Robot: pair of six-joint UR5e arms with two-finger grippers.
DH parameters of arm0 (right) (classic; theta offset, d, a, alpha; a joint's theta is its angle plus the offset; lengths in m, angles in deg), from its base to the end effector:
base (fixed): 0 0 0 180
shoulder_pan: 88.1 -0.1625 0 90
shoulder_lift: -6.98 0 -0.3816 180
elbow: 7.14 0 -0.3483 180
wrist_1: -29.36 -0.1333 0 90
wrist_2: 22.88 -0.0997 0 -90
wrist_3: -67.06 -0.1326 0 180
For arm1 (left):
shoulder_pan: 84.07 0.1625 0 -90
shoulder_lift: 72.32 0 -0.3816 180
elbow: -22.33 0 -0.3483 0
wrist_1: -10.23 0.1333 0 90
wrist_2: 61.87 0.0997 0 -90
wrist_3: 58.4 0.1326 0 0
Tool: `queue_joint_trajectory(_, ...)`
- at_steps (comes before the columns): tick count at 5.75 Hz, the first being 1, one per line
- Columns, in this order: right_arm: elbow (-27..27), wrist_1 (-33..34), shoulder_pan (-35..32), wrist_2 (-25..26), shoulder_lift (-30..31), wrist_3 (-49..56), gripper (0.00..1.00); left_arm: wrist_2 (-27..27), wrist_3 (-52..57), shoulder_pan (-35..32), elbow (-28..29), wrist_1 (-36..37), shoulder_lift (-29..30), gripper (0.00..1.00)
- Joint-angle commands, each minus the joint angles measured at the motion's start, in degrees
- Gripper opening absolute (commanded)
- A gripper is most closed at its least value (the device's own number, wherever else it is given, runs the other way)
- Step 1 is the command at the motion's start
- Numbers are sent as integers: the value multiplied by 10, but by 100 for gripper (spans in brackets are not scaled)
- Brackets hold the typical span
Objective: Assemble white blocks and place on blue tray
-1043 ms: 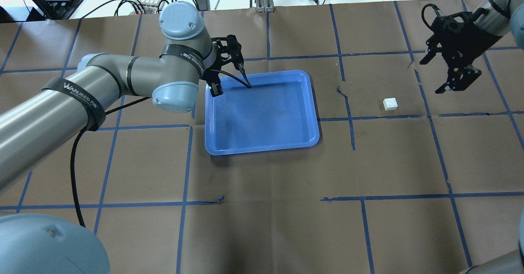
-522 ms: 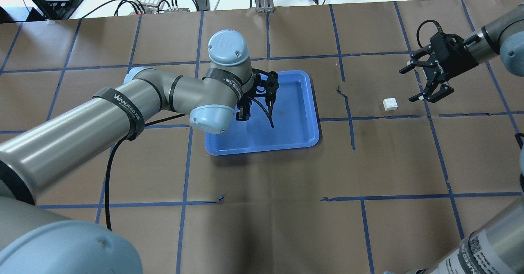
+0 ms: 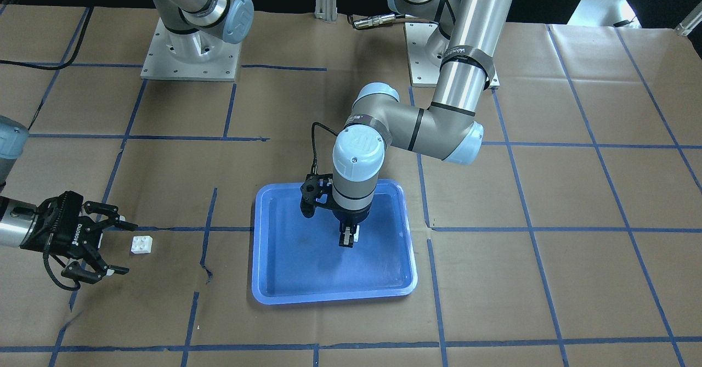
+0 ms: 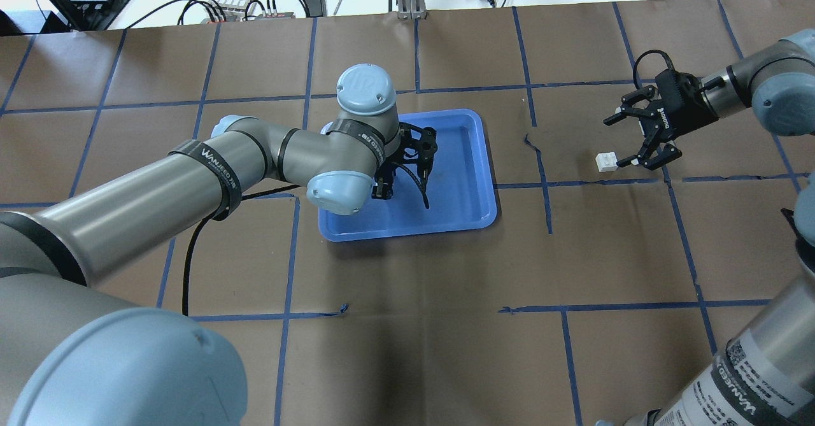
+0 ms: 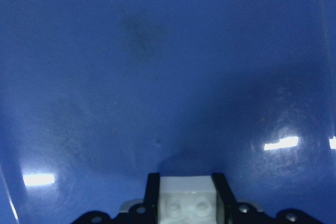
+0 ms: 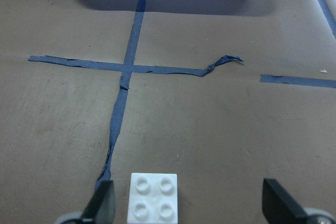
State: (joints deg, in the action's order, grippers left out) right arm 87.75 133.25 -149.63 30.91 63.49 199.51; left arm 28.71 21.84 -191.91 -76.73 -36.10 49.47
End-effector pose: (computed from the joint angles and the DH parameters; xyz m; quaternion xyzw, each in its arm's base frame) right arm -0.0666 -0.5668 0.1258 -0.6913 0.6239 -0.2661 0.2491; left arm -0.3004 -0.5027 0.1315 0.7548 0.6554 -0.0184 0.0171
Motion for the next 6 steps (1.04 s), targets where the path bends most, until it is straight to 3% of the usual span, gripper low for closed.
queue_joint_trajectory(1,10,0,0,41,-4,3,100,1,-3,8,13,-20,-16,99)
queue_joint_trajectory(2,17,1,0,43,-4,3,95,1,-5,27,33,-82,-59,99)
queue_joint_trajectory(3,17,1,0,44,-4,3,81,-1,-3,57,56,-196,-127,99)
queue_joint_trajectory(4,16,2,0,44,-1,2,53,-24,2,108,76,-346,-196,99)
queue_joint_trajectory(5,16,3,0,44,-1,2,31,-31,4,140,81,-440,-269,99)
queue_joint_trajectory(6,15,3,0,43,1,2,22,-27,-24,148,80,-474,-327,99)
